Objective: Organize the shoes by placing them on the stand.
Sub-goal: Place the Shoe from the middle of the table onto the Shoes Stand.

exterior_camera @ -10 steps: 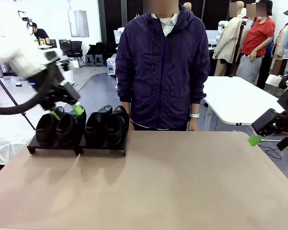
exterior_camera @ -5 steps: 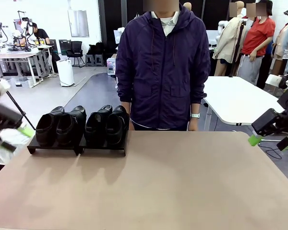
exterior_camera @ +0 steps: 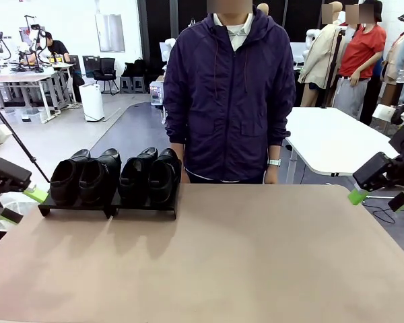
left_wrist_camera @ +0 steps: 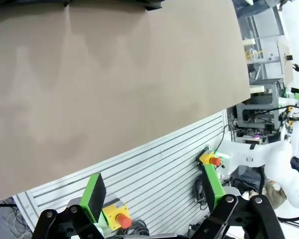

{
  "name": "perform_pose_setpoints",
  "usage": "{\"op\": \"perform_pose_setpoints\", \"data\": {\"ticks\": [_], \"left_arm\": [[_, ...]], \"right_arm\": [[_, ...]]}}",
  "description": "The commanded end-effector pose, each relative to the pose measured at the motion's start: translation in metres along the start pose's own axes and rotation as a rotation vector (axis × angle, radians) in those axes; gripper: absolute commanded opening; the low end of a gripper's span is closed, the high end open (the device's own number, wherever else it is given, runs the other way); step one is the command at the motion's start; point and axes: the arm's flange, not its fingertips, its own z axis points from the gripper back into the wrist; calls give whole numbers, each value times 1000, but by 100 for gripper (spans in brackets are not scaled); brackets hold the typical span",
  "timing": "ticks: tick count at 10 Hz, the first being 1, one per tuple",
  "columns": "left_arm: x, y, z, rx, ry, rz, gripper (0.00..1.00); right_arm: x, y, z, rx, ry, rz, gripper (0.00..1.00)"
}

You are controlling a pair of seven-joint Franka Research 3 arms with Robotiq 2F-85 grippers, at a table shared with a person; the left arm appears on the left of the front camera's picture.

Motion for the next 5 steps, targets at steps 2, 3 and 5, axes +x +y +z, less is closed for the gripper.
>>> {"op": "perform_pose_setpoints", "data": {"ticks": [2, 3, 5], "left_arm": [[-1, -2, 2, -3, -2, 1, 100], [-1, -2, 2, -3, -2, 1, 100], [-1, -2, 2, -3, -2, 1, 100]], "right_arm": [[2, 1, 2, 28, 6, 17, 100], [2, 1, 2, 28, 6, 17, 100], [2, 1, 2, 28, 6, 17, 100]]}}
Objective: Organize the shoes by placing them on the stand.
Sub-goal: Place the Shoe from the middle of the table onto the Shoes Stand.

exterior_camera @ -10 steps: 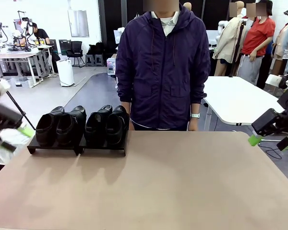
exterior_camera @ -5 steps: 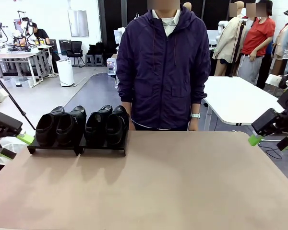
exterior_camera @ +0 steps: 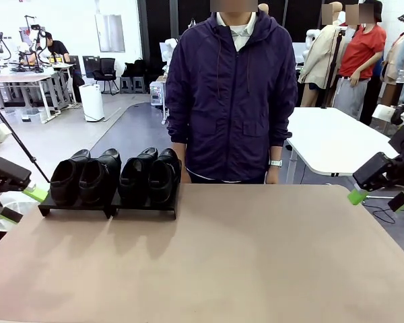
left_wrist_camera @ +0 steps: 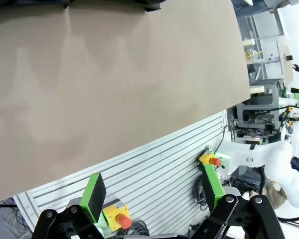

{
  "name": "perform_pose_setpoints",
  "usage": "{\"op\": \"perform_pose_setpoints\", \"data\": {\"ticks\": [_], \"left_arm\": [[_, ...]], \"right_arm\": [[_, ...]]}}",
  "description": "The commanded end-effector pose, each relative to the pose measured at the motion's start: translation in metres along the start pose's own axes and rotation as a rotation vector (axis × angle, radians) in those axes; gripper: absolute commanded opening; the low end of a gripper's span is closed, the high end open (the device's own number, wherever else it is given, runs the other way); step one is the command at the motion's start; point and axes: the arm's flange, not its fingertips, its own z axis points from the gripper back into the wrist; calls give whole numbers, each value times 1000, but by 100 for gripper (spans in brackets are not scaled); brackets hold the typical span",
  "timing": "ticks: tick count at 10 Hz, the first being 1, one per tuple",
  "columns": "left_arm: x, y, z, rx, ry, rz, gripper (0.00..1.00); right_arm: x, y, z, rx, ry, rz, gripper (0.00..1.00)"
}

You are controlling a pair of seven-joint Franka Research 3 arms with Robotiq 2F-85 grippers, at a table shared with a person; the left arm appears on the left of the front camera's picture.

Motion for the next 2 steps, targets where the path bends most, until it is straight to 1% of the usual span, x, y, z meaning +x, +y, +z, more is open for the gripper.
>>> {"op": "perform_pose_setpoints", "data": {"ticks": [1, 2], "left_arm": [[-1, -1, 1, -3, 0, 3, 100], [-1, -1, 1, -3, 0, 3, 100]], "right_arm": [[2, 1, 2, 28, 6, 17, 100], [2, 1, 2, 28, 6, 17, 100]]}}
